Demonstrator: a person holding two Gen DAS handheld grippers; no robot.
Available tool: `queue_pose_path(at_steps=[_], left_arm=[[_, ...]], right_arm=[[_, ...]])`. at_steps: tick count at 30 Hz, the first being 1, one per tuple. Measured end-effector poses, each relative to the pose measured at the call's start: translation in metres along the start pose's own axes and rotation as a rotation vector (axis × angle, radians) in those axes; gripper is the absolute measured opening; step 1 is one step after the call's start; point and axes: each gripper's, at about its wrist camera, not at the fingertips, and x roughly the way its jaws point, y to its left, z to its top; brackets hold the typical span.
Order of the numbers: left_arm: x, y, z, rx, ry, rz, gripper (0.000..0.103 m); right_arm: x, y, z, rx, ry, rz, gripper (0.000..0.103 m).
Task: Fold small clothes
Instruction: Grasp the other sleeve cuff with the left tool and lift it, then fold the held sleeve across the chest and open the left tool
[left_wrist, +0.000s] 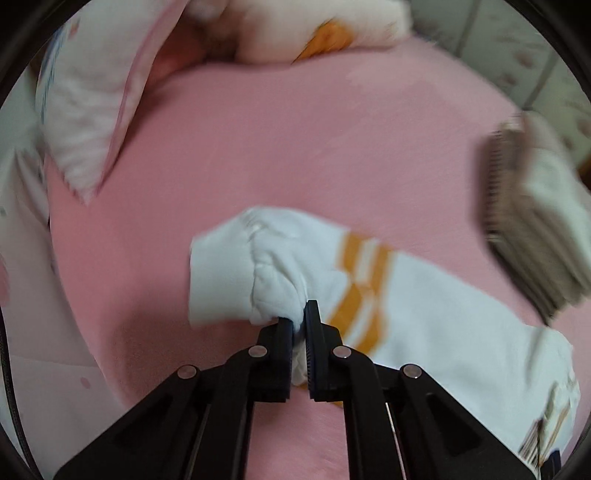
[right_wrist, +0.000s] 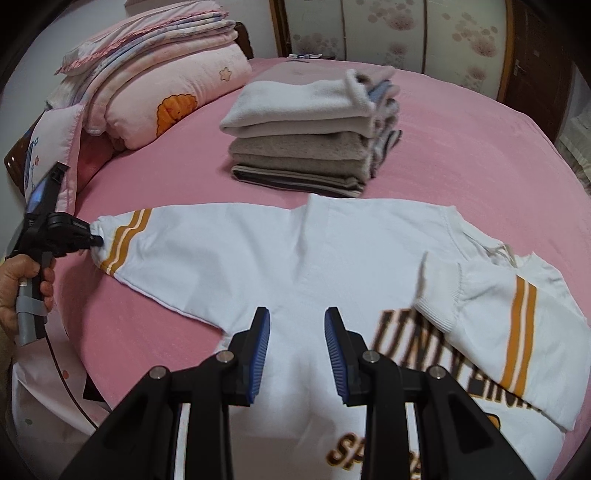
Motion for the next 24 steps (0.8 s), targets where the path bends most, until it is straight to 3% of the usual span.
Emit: queue_pose_path(at_steps=[7, 11, 16, 20, 21, 23, 24], left_arm=[[-0.110, -0.107, -0.046, 0.246, -0.161, -0.227, 0.004], [-0.140, -0.181, -0.077, 0.359, -0.152, -0.367, 0.004], [-0.139, -0.258, -0.139, 0.505, -0.119, -0.483, 0.004], [-0.116, -0.291, -0.184, 0.583, -0.065, -0.508, 0.006], [-0.110, -0.299, -0.195, 0.606, -0.058, -0.505, 0.008], [-0.097, -0.316, -0.218, 0.654, -0.034, -0.481, 0.024], [-0.092, -0.315, -0.225, 0.665, -0.021, -0.483, 0.027]], right_arm=[[-0.029, -0.061, -0.024, 0.116, -0.028, -0.041, 0.031], [-0.041, -0.092, -0.042, 0.180, -0.028, -0.070, 0.031], [-0.054, -0.131, -0.062, 0.248, -0.034, -0.121, 0.031], [-0.062, -0.161, -0.075, 0.304, -0.039, -0.162, 0.031], [-0.063, -0.167, -0.078, 0.316, -0.038, -0.166, 0.031], [-0.064, -0.180, -0.083, 0.344, -0.035, -0.175, 0.031], [-0.064, -0.186, -0.085, 0.354, -0.034, -0.177, 0.031]])
